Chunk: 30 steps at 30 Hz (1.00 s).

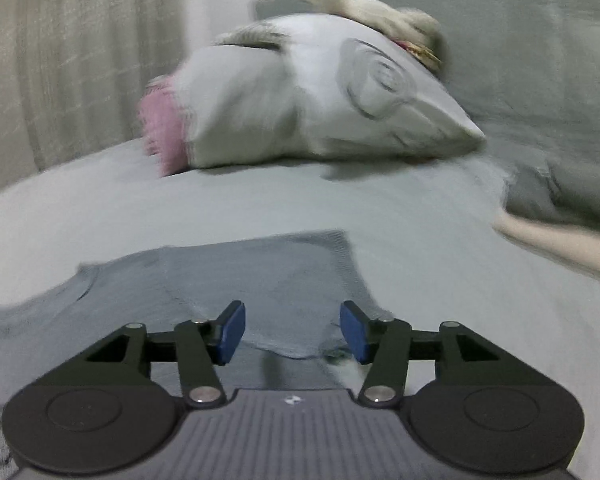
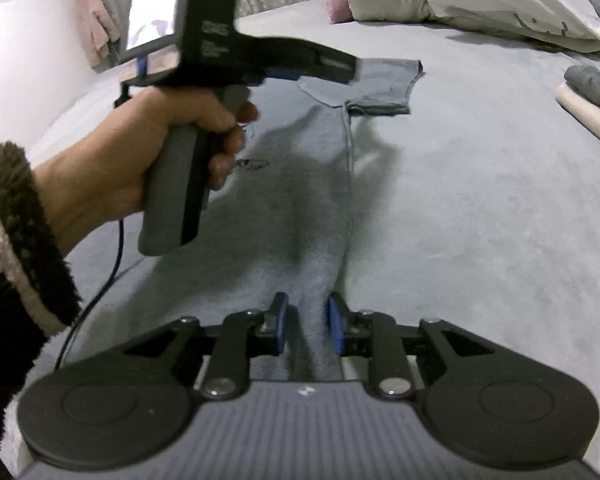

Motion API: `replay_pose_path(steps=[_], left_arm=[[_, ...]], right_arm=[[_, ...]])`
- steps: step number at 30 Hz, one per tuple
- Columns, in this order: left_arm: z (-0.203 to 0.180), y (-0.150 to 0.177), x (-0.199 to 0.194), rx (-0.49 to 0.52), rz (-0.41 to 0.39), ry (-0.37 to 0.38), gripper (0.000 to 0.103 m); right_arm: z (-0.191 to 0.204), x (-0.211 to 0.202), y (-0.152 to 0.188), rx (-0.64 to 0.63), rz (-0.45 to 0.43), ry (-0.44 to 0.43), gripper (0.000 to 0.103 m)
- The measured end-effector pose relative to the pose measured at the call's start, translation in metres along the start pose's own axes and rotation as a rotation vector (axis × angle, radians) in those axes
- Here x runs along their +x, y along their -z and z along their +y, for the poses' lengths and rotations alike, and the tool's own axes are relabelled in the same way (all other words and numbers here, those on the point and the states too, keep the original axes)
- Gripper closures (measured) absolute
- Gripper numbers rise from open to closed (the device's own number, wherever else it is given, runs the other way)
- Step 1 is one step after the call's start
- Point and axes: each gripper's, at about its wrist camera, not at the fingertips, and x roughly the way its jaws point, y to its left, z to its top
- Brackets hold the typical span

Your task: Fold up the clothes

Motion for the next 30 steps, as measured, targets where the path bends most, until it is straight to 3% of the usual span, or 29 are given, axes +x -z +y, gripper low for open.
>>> replay_pose_path(steps=[5, 8, 9, 10, 11, 13, 16, 20, 24, 30], left_arm=[[-0.027, 0.011, 0.025, 0.167, 0.024, 0.016, 0.048], [-0.032, 0.01, 0.036, 0.186, 0.024, 0.006, 0.05], [-0.032, 0.009, 0.039, 0.181, 0.025, 0.004, 0.062], [-0.029, 0.006, 0.042, 0.154, 0.031, 0.008, 0.087], [-0.026, 0.007, 0.046, 0.125, 0.039, -0.001, 0.097], [-0.018, 0.005, 0.044, 0.062, 0.021, -0.026, 0.098], [0.004, 0.004, 0.027, -0.094, -0.054, -0.064, 0.099], [0.056, 0.017, 0.002, -0.409, -0.108, -0.116, 0.099], [0.1, 0.043, -0.016, -0.632, -0.082, -0.153, 0.099], [0.137, 0.086, -0.04, -0.805, -0.061, -0.227, 0.099]], right_arm=[[-0.001, -0.002, 0.005, -0.026, -0.013, 0.024, 0.071], [-0.006, -0.003, 0.006, -0.023, -0.015, 0.027, 0.072], [-0.006, -0.003, 0.007, -0.024, -0.015, 0.028, 0.074], [-0.005, -0.004, 0.008, -0.028, -0.015, 0.03, 0.074], [-0.005, -0.002, 0.008, -0.034, -0.015, 0.033, 0.074], [-0.003, 0.001, 0.006, -0.052, -0.016, 0.04, 0.078], [0.003, 0.002, 0.006, -0.077, -0.016, 0.028, 0.095], [0.012, 0.0, 0.008, -0.097, -0.03, 0.022, 0.095], [0.03, -0.005, 0.011, -0.153, -0.052, 0.005, 0.096], [0.06, -0.005, 0.02, -0.26, -0.062, 0.001, 0.096]])
